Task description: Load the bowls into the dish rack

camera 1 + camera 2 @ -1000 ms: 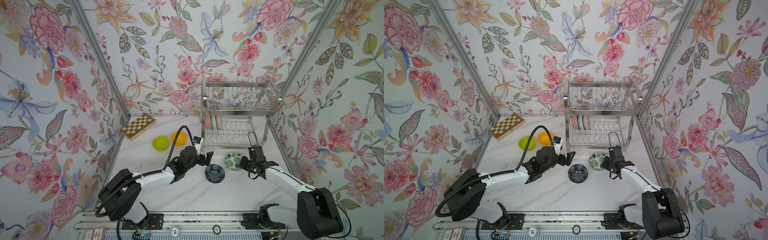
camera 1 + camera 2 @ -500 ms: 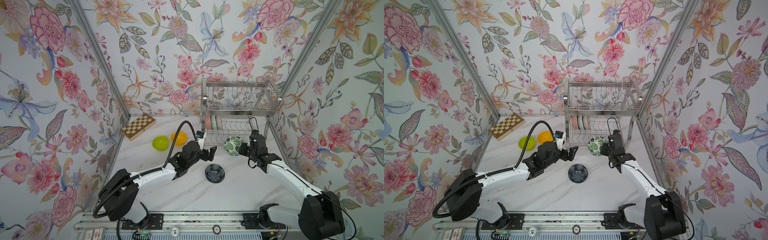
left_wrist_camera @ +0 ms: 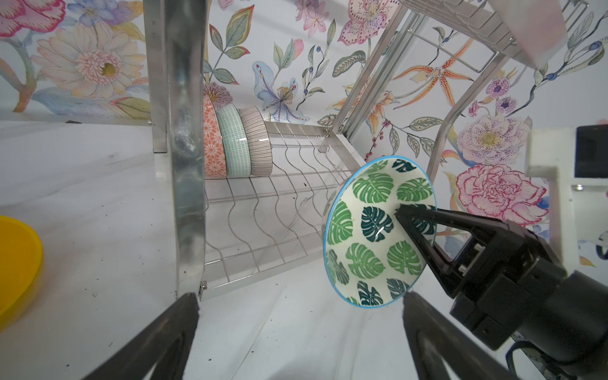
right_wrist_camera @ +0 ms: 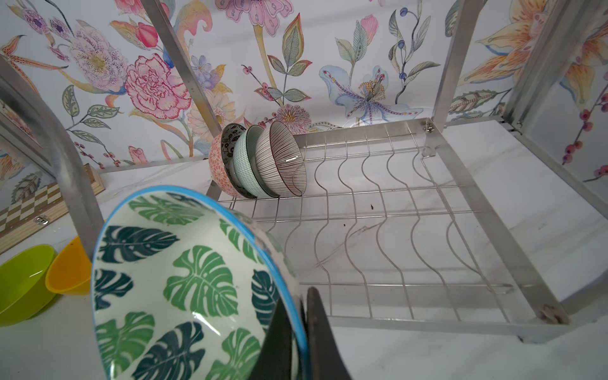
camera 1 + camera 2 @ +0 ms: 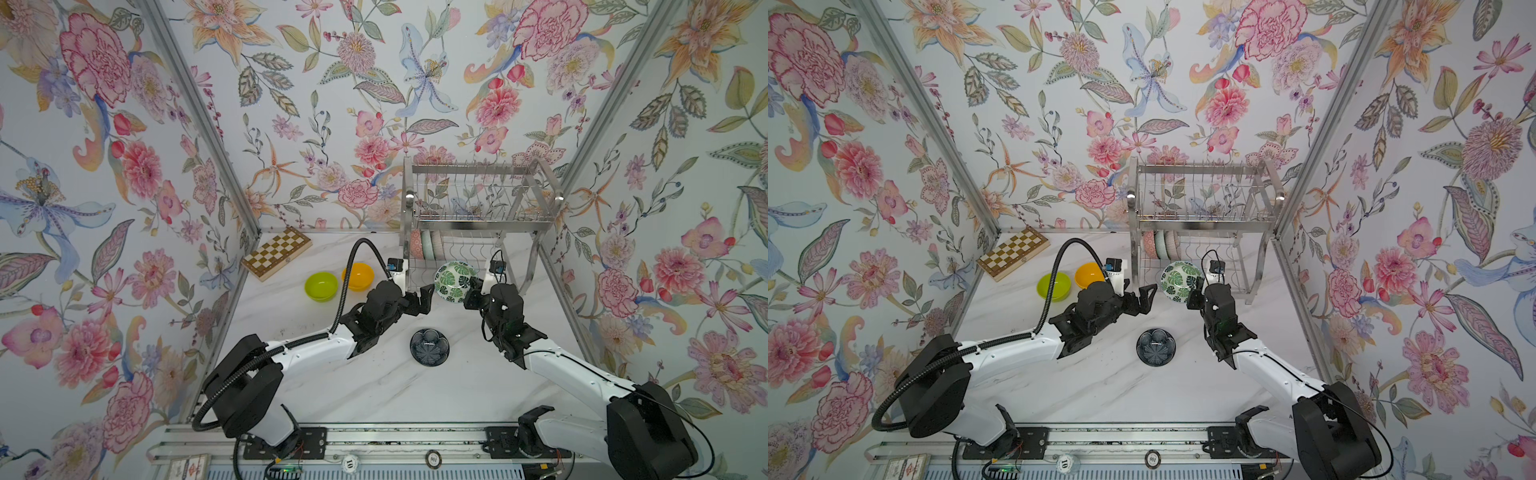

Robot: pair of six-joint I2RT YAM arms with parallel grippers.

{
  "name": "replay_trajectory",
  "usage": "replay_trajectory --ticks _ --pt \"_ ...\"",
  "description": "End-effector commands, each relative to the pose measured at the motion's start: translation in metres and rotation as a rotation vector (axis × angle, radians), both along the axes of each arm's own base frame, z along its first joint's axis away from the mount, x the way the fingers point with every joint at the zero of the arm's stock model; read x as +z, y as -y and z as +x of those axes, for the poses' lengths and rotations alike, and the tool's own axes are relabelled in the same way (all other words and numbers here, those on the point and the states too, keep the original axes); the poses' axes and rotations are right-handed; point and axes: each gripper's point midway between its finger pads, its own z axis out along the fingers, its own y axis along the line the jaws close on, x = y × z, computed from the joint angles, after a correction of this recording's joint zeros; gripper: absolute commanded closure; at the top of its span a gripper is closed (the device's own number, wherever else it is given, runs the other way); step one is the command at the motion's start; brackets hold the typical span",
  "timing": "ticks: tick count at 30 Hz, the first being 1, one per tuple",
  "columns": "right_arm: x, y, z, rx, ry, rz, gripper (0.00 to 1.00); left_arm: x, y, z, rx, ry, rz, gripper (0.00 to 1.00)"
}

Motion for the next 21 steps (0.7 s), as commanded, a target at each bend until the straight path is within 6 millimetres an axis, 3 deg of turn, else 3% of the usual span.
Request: replay_trajectory --ticks 1,10,17,21 --pt "0.04 0.001 0.003 -0.025 0.147 0.055 0.98 -0.008 0.016 0.003 0.009 -0.048 -0.042 0.01" --pt "0.039 -0.003 -0.006 0.004 0.151 0.073 0.98 -0.022 0.031 0.009 0.013 -0.105 -0.095 0.06" --pt "0.036 -0.01 -0.009 0.023 0.156 0.066 0.98 -0.016 0.038 0.01 0.001 -0.089 -0.105 0.15" --pt "0.036 -0.015 -0.012 0.043 0.175 0.068 0.97 -0.016 0.041 0.012 0.001 -0.084 -0.124 0.26"
